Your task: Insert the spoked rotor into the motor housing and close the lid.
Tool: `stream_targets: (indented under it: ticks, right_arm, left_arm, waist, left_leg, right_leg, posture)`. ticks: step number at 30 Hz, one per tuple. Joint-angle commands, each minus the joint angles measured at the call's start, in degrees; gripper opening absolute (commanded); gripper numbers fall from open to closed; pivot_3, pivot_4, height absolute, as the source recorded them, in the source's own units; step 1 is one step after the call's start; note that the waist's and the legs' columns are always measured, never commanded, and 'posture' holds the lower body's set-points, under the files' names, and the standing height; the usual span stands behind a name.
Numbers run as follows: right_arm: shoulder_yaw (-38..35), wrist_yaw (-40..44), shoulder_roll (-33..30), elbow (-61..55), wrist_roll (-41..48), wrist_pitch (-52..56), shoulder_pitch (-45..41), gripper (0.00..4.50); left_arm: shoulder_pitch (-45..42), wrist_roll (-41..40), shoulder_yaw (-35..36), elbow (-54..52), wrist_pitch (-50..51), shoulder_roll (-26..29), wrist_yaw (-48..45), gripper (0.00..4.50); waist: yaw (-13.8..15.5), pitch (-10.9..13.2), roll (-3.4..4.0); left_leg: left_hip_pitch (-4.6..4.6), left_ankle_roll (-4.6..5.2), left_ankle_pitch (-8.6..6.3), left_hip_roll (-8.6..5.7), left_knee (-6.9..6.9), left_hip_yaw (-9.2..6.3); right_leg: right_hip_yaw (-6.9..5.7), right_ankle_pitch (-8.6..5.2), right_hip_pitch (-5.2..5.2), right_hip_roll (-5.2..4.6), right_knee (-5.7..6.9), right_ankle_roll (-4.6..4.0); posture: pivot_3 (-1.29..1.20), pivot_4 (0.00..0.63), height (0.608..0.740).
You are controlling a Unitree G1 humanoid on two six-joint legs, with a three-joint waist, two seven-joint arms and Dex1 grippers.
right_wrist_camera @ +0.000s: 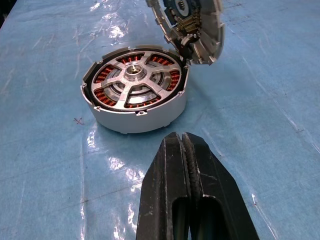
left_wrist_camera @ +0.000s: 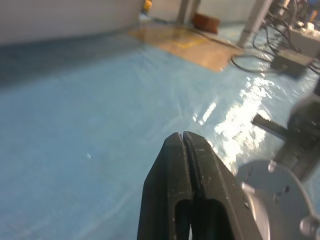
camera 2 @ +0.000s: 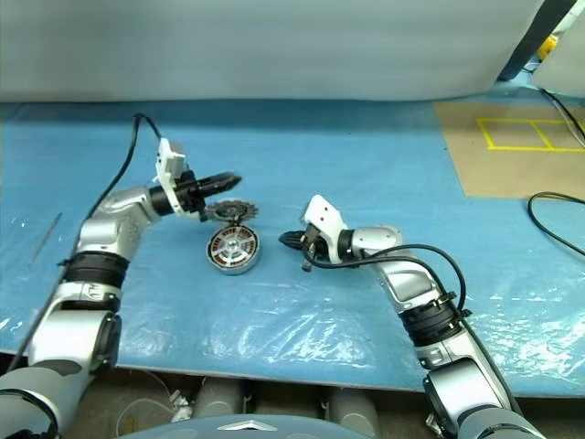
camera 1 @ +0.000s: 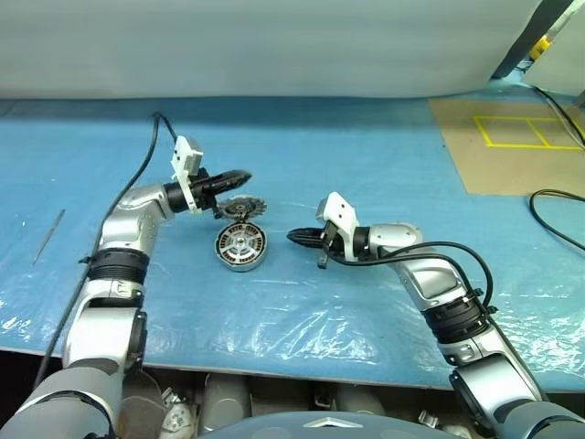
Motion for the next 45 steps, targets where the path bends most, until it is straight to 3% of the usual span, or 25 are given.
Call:
stream_targets:
  ticks: [1, 4, 11, 18, 23, 32, 33, 40, 43, 45]
  right_arm:
    - [-0.09, -0.18, -0.20, -2.68, 0.14, -0.27, 0.03, 0.00]
    - [-0.18, -0.38, -0.10, -2.55, 0.17, -0.47, -0.16, 0.00]
    - [-5.34, -3.86, 3.08, -0.19, 3.04, -0.08, -3.78, 0.00]
    - [-3.31, -3.50, 7.42, 1.75, 2.88, 0.45, -6.37, 0.00]
    - [-0.77, -4.27, 11.85, 7.26, 0.85, -1.73, -9.61, 1.18]
    - [4.42, -2.22, 16.99, 17.83, -2.74, -6.09, -14.20, 4.31]
    - [4.72, -1.79, 17.19, 18.42, -2.89, -6.29, -14.31, 4.46]
    - [8.18, -0.11, 18.27, 22.69, -6.48, -10.37, -14.82, 4.46]
    - [9.09, -0.10, 18.52, 24.68, -8.37, -12.88, -15.04, 3.85]
    - [9.15, -0.13, 18.73, 25.69, -9.09, -14.03, -15.25, 3.20]
  left_arm:
    - [1.86, 2.99, -5.19, -5.21, 4.54, 4.24, -5.22, 0.07]
    - [4.42, 5.42, -8.36, -7.79, 5.33, 6.29, -6.22, 0.07]
    - [11.97, 9.24, -9.17, -13.46, -0.46, 4.82, 0.39, 0.07]
    - [16.72, 3.07, -0.02, -19.73, -7.17, 0.60, 7.50, 0.07]
    - [25.11, -0.26, 4.57, -28.43, -7.65, 1.40, 10.02, 0.00]
    - [43.95, -2.17, 9.91, -44.04, -7.80, 0.80, 17.44, 0.00]
    - [45.18, -2.30, 10.21, -45.19, -7.95, 0.46, 18.27, 0.00]
    - [52.70, -2.24, 11.73, -48.71, -10.09, -0.83, 21.86, 0.00]
    - [54.61, -2.14, 12.53, -48.08, -12.28, -1.54, 22.85, 0.00]
    - [55.25, -2.01, 12.92, -47.64, -13.50, -1.90, 23.44, 0.00]
  waist:
    - [0.00, 0.00, 0.00]
    - [-0.01, 0.00, 0.02]
    - [0.00, -0.02, 0.05]
    - [-0.08, -0.02, 0.07]
    - [-0.90, -0.01, 0.06]
    - [-1.57, 0.02, 0.04]
    - [-1.61, 0.02, 0.04]
    - [-1.62, 0.05, 0.05]
    - [-1.68, 0.05, 0.05]
    - [-1.69, 0.05, 0.05]
  left_leg:
    - [0.00, 0.00, 0.00, 0.00, -0.01, 0.00]
    - [0.02, 0.00, 0.00, -0.03, -0.07, 0.00]
    - [0.07, 0.01, 0.00, -0.04, -0.08, 0.01]
    - [0.11, 0.01, 0.00, -0.02, -0.05, 0.02]
    - [0.06, 0.00, 0.00, 0.01, -0.11, 0.05]
    - [0.03, 0.00, -0.01, 0.02, -0.34, 0.09]
    - [0.04, 0.00, -0.01, 0.03, -0.33, 0.09]
    - [0.10, 0.01, -0.01, 0.06, -0.30, 0.18]
    - [0.13, 0.01, -0.01, 0.09, -0.29, 0.19]
    - [0.15, 0.01, -0.01, 0.10, -0.29, 0.20]
  right_leg:
    - [0.00, 0.00, 0.00, -0.01, 0.00, 0.00]
    - [0.00, -0.01, 0.00, -0.05, -0.03, -0.01]
    - [0.00, -0.03, 0.06, -0.07, -0.04, -0.04]
    - [0.00, -0.16, 0.12, -0.06, -0.05, -0.26]
    - [-0.01, -0.14, 0.00, -0.03, -0.04, -0.24]
    - [-0.04, -0.18, -0.04, -0.01, -0.22, -0.30]
    - [-0.04, -0.20, -0.03, -0.02, -0.22, -0.32]
    - [0.00, -0.21, -0.02, -0.02, -0.25, -0.34]
    - [0.02, -0.22, -0.01, 0.00, -0.25, -0.35]
    - [0.02, -0.22, -0.01, 0.02, -0.24, -0.35]
  posture:
    - [0.00, 0.150, 0.740]
    - [0.00, 0.150, 0.740]
    - [0.00, 0.150, 0.740]
    - [0.00, 0.150, 0.740]
    - [0.00, 0.150, 0.740]
    - [0.00, 0.150, 0.740]
    - [0.00, 0.150, 0.740]
    - [0.00, 0.150, 0.740]
    - [0.00, 0.150, 0.740]
    - [0.00, 0.150, 0.740]
